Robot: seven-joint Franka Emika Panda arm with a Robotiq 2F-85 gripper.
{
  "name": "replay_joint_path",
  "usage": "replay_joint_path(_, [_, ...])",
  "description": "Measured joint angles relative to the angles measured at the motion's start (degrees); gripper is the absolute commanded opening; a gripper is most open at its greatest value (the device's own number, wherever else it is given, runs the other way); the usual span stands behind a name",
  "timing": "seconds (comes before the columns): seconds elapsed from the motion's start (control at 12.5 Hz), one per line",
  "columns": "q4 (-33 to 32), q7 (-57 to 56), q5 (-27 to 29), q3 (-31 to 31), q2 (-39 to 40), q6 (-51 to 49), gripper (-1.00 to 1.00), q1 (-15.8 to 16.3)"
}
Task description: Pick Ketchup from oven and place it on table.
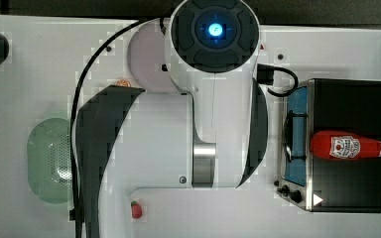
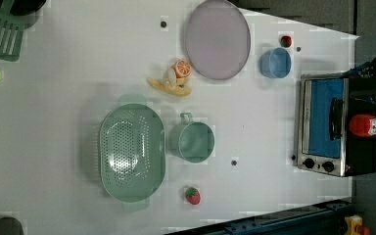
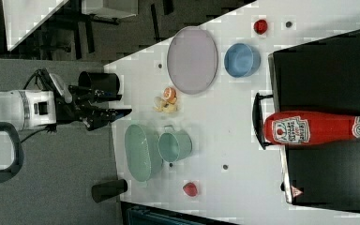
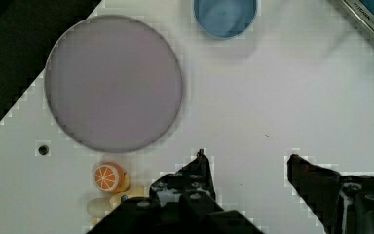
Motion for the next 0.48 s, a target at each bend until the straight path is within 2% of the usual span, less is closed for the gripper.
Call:
replay_joint_path(0.08, [-2.01, 0.0, -0.03, -0.72, -2.06, -4.34, 0.55, 0.24])
replay_joint_path(0.16, [-8.39, 0.0, -0.46, -3.15, -10.66, -11.57, 0.86, 0.26])
replay_joint_path(0.24, [-9.12, 0.0, -0.45, -4.05, -15.67, -13.87, 1.0, -0.45])
replay_joint_path(0.4, [-8.0, -0.53, 0.31, -6.73, -21.44, -13.04, 1.0, -0.1])
replay_joint_path(0.48, [-5.6, -0.8, 0.32, -8.8, -22.09, -9.41, 1.0, -1.42])
